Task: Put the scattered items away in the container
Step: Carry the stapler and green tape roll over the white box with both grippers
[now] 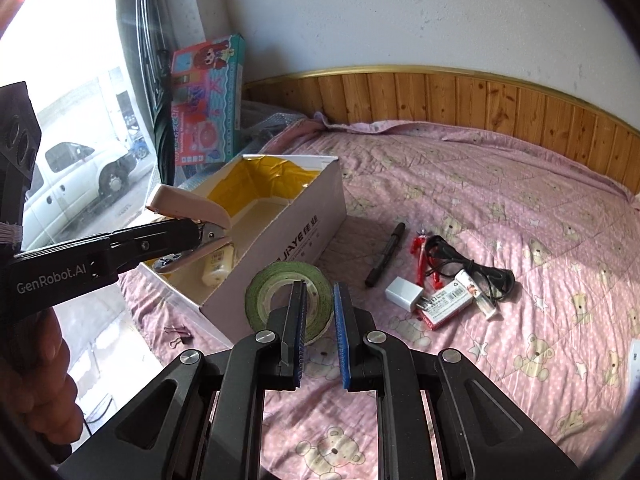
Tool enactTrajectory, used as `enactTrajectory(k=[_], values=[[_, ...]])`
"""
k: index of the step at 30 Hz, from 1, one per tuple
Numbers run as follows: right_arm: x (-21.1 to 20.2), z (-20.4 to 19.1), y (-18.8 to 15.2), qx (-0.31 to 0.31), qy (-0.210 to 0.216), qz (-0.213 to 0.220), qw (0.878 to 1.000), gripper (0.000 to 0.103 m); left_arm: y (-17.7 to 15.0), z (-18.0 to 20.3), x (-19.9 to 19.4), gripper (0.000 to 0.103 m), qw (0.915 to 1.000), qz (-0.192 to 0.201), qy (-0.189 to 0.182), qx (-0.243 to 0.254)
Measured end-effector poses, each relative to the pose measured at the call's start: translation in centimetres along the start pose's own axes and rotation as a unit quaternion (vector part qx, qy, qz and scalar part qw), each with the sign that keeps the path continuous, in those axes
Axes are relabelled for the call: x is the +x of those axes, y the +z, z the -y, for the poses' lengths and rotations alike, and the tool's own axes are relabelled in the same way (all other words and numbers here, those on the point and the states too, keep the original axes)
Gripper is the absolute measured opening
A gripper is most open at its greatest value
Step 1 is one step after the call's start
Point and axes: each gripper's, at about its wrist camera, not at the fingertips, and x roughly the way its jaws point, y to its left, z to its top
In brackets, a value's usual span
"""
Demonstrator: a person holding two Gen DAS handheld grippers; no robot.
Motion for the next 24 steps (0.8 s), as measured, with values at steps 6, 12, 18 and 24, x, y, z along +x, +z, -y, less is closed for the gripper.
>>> enactTrajectory(k=[6,12,18,24], values=[[1.0,-2.5,2.5,-0.028,0.020,0.008,0.999,0.014,1.6,-2.9,-1.0,0.015,0.9996,0.015,0.008,-0.022],[2.7,-5.3,5.0,-0.063,0.043,0.009,0.997,0.014,3.3,-5.7,-1.5,0.015,0.9988,0.025,0.024,-0.035],[5.7,-7.2,7.8,-0.095,0.060,0.002,0.994,0.014,5.5,-8.5,-0.1,0.015,0.9979,0.020,0.045,-0.041],[9.8,-8.3,9.5,-0.124,0.076,-0.026,0.989,0.014,7.8,-11.4,3.3,0.015,0.9970,-0.010,0.055,-0.054]])
